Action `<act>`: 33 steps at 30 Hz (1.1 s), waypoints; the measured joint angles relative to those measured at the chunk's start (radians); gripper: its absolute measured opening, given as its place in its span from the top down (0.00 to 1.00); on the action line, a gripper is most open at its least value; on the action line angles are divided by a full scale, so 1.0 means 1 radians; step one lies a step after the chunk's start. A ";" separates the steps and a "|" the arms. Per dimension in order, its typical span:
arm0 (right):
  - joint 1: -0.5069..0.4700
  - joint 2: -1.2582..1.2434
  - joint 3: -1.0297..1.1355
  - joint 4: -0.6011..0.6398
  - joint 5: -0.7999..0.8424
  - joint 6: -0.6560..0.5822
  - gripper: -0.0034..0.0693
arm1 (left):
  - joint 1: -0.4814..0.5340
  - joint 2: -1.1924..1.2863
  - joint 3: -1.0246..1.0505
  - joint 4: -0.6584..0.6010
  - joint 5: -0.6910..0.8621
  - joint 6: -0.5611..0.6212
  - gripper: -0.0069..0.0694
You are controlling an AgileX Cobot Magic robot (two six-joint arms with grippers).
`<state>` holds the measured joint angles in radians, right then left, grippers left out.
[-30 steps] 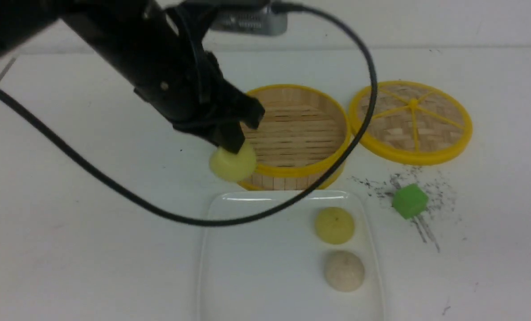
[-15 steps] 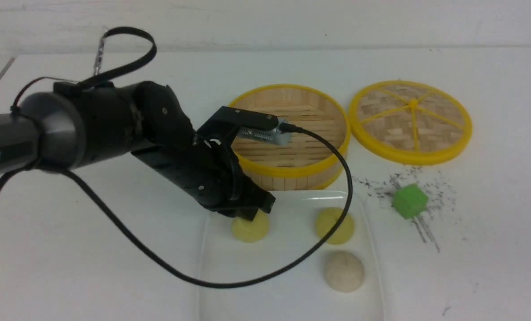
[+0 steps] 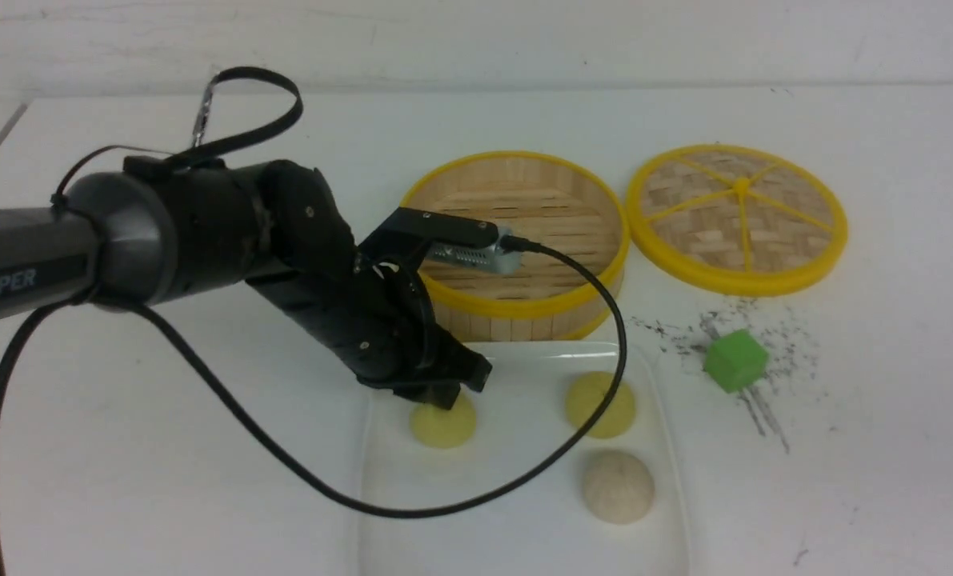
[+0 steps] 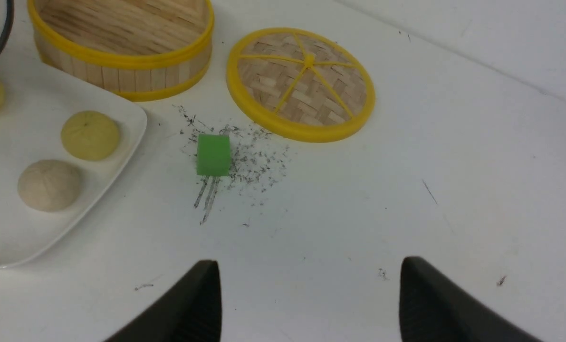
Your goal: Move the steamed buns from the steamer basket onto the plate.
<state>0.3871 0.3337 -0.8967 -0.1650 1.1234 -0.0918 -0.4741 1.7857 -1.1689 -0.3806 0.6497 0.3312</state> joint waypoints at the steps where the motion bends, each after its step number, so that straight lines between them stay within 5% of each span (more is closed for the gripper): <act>1: 0.000 0.000 0.000 0.000 0.000 0.000 0.27 | 0.000 0.000 -0.011 0.032 0.014 -0.024 0.59; 6: 0.000 0.000 0.000 0.000 0.003 0.000 0.27 | 0.000 0.000 -0.060 0.127 0.045 -0.178 0.25; 9: 0.000 0.000 0.000 0.000 0.003 0.000 0.27 | 0.001 -0.003 -0.131 0.143 0.123 -0.213 0.17; 18: 0.000 0.000 0.000 0.000 -0.001 0.000 0.27 | 0.001 -0.180 -0.390 0.188 0.253 -0.228 0.23; 24: 0.000 0.000 0.000 0.003 -0.015 0.000 0.27 | 0.001 -0.333 -0.462 0.437 0.275 -0.356 0.28; 29: 0.000 0.000 0.000 0.011 -0.022 0.000 0.27 | 0.001 -0.436 -0.462 0.784 0.373 -0.552 0.30; 33: 0.000 0.000 0.000 0.011 -0.049 0.000 0.27 | 0.001 -0.482 -0.462 0.841 0.397 -0.582 0.30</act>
<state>0.3871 0.3337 -0.8967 -0.1544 1.0739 -0.0918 -0.4731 1.3038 -1.6310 0.4604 1.0467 -0.2505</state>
